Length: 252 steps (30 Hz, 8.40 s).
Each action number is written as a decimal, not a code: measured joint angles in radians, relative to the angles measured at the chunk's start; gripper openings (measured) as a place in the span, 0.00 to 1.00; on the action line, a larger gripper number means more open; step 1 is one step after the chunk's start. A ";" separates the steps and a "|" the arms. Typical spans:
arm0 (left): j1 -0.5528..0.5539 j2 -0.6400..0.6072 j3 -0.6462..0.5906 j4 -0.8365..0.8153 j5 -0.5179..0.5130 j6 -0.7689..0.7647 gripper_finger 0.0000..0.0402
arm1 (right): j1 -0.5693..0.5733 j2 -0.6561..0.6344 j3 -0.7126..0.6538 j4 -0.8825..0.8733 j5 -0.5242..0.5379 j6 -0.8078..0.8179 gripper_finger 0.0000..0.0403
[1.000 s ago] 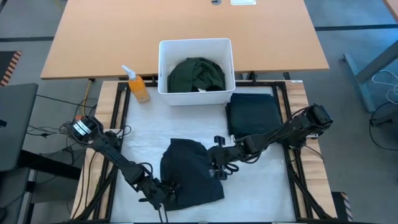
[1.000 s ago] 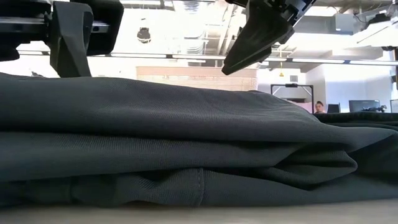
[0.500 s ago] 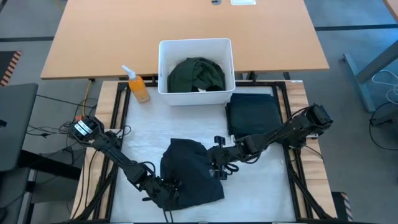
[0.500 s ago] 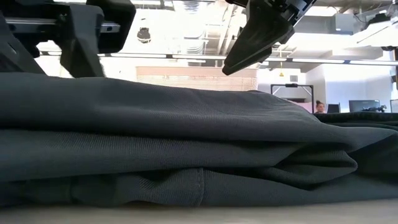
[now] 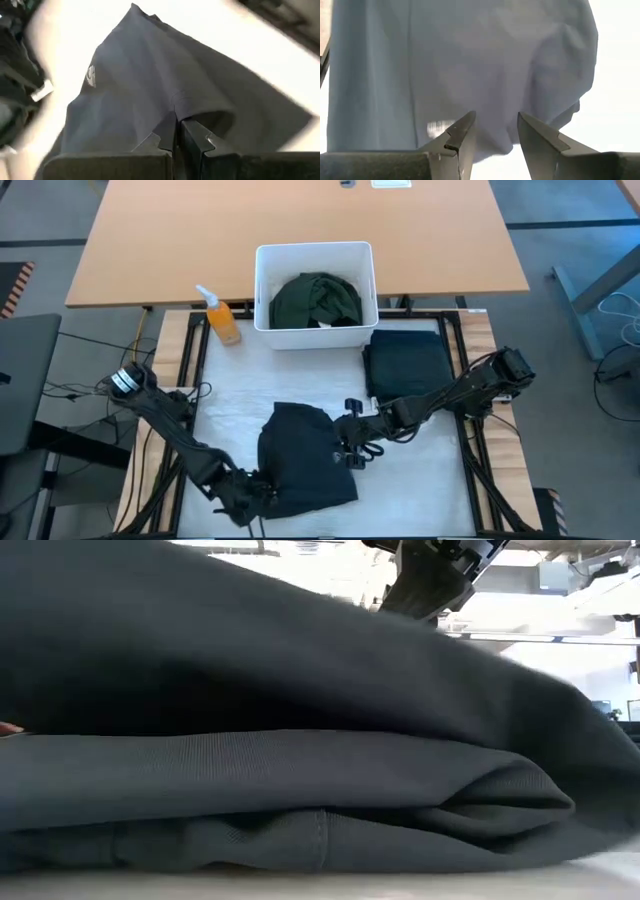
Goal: Fold laundry
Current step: Fold the black shorts from the white laundry organizer, then stack the folded black shorts on top of the folded dark blue jeans
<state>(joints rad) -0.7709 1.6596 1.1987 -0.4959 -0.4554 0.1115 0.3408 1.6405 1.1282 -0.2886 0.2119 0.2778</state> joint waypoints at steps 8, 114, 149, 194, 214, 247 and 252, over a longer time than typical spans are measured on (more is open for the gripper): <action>-0.079 -0.006 -0.038 0.004 0.223 -0.357 0.00 | 0.001 0.000 0.000 -0.003 0.000 0.021 0.42; -0.121 0.042 -0.272 0.307 -0.007 -0.604 0.34 | -0.071 0.441 0.166 0.345 -0.059 -0.425 0.45; -0.310 0.099 -0.219 -0.182 0.111 -1.164 0.20 | -0.077 0.443 0.157 0.245 -0.085 -0.425 0.04; -0.303 -0.258 -0.215 -0.182 0.315 -1.270 0.34 | 0.090 0.239 0.097 0.069 -0.174 -0.098 0.27; -0.099 -0.127 -0.255 -0.255 -0.148 -0.975 0.43 | -0.076 0.246 0.000 0.460 -0.213 0.338 0.67; -0.096 -0.105 -0.484 -0.045 -0.107 -1.090 0.46 | -0.149 0.639 0.146 0.936 -0.089 0.568 0.70; -0.093 -0.104 -0.484 0.008 -0.106 -1.096 0.46 | -0.140 0.623 0.199 0.846 -0.186 0.488 0.39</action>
<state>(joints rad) -0.8637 1.5551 0.7143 -0.4882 -0.5617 -0.9843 0.2012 2.2640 1.3274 0.5575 0.0262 0.7662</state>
